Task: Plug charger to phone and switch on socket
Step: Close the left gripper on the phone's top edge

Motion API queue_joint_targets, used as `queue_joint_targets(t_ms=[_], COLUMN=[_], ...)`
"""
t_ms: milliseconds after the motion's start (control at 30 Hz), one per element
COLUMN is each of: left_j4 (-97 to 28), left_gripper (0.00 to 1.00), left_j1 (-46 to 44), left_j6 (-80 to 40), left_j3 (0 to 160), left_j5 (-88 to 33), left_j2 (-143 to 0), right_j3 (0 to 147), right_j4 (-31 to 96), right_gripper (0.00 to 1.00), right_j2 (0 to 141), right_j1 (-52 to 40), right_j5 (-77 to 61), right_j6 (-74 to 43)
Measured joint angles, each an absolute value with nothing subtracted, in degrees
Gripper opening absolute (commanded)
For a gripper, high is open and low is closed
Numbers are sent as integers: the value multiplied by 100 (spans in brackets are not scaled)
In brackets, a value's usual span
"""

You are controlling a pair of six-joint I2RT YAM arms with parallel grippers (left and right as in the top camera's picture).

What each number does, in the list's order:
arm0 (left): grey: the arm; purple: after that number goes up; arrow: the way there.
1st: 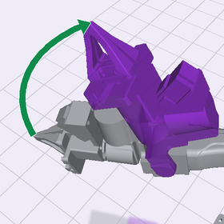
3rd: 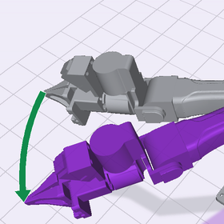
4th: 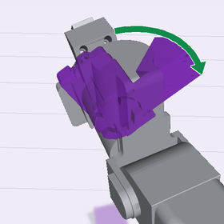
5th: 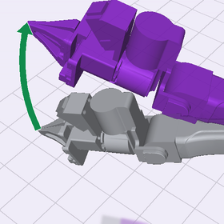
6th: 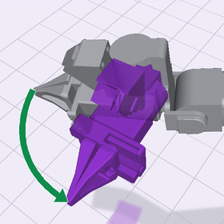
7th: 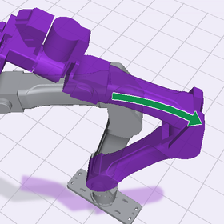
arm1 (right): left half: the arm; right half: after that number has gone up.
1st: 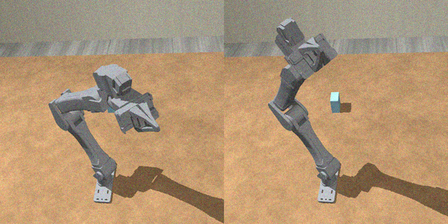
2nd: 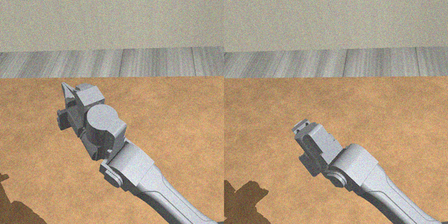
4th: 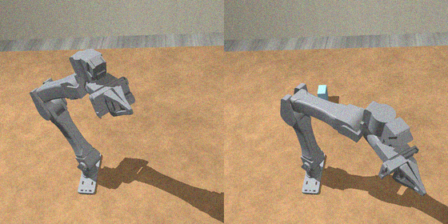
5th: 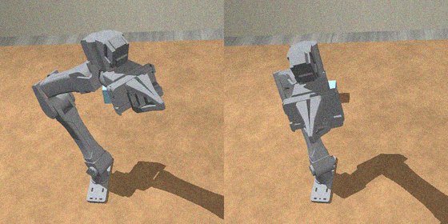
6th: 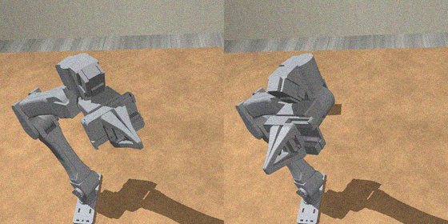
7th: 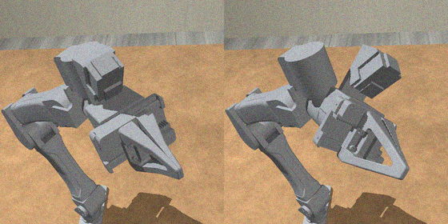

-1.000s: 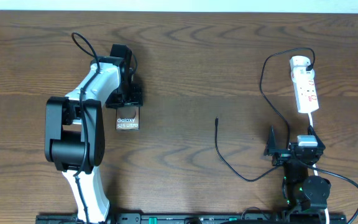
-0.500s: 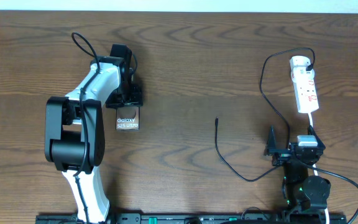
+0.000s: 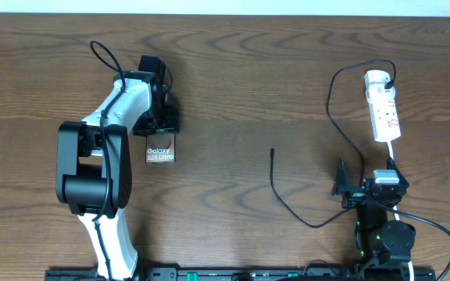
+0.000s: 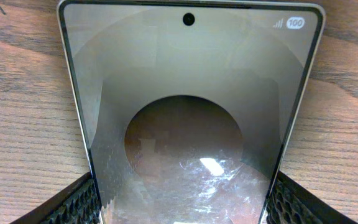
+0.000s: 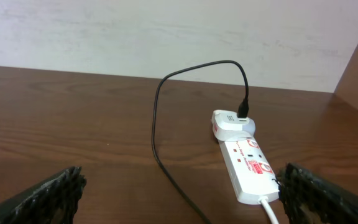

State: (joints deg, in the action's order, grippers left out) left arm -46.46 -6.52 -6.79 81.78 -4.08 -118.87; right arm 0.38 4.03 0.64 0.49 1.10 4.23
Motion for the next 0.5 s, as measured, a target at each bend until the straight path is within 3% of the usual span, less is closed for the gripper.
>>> queue_joint_targets(t_ms=[100, 500], left_j4=[-4646, -4646], left_gripper=[8, 7], left_j1=[-652, -652], left_j6=[-676, -679], left_j3=[8178, 8178], left_j5=[-408, -408], left_j2=[-11887, -11887], right_j3=[38, 38], right_j4=[405, 403], right_gripper=[99, 99], right_j2=[64, 64], right_j1=[49, 49], right_j5=[110, 110], right_j6=[423, 423])
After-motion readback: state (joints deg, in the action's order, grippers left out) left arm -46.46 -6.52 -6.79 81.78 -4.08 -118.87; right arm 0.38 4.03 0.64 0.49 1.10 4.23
